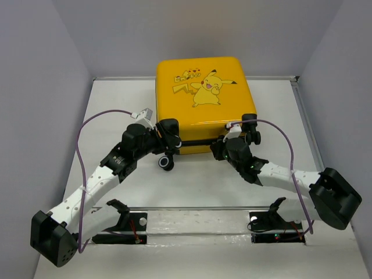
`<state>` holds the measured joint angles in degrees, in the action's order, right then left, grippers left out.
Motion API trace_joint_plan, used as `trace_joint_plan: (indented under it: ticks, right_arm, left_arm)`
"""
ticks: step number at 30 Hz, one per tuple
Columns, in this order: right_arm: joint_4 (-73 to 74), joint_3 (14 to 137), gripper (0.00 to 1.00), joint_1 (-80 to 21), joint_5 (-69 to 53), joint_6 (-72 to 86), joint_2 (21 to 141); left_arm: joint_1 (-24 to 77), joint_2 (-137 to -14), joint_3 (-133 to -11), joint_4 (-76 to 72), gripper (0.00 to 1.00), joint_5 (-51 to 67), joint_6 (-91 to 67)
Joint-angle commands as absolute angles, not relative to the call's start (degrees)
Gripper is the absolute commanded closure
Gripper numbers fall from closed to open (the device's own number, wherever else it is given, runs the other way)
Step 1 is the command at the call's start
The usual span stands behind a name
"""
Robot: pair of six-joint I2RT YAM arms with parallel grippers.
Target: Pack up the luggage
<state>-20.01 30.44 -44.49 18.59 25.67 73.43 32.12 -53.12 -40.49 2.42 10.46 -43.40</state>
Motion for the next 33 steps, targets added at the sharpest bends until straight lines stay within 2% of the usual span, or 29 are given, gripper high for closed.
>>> trace_joint_plan:
  ticks: [1, 9, 18, 21, 24, 30, 33]
  right_arm:
    - [-25.4, 31.3, 0.92, -44.4, 18.9, 26.2, 70.1]
    - [-16.7, 34.7, 0.93, -54.0, 24.3, 24.9, 69.1]
    - [-20.6, 45.2, 0.93, -66.4, 24.3, 26.6, 84.3]
    - [-20.7, 47.0, 0.93, -67.1, 24.7, 27.2, 86.5]
    - [-20.7, 44.0, 0.93, -65.3, 27.0, 28.7, 83.3]
    - [-29.9, 45.9, 0.93, -65.3, 17.8, 27.8, 85.7]
    - [-39.7, 45.7, 0.93, -67.9, 15.1, 29.3, 88.7]
  left_arm:
    - [33.6, -48.8, -45.2, -19.4, 0.94, 20.4, -38.0]
    - [33.6, -51.1, -48.9, -19.8, 0.94, 21.8, -38.9]
    - [35.2, -54.1, -53.0, -21.0, 0.94, 22.7, -39.6]
    - [35.2, -53.9, -52.7, -20.6, 0.94, 21.9, -39.3]
    - [35.2, -52.5, -51.9, -20.0, 0.94, 20.7, -38.7]
    - [35.9, -53.0, -49.9, -23.2, 0.94, 22.7, -41.7]
    - [36.0, -52.4, -50.8, -23.3, 0.94, 22.2, -42.3]
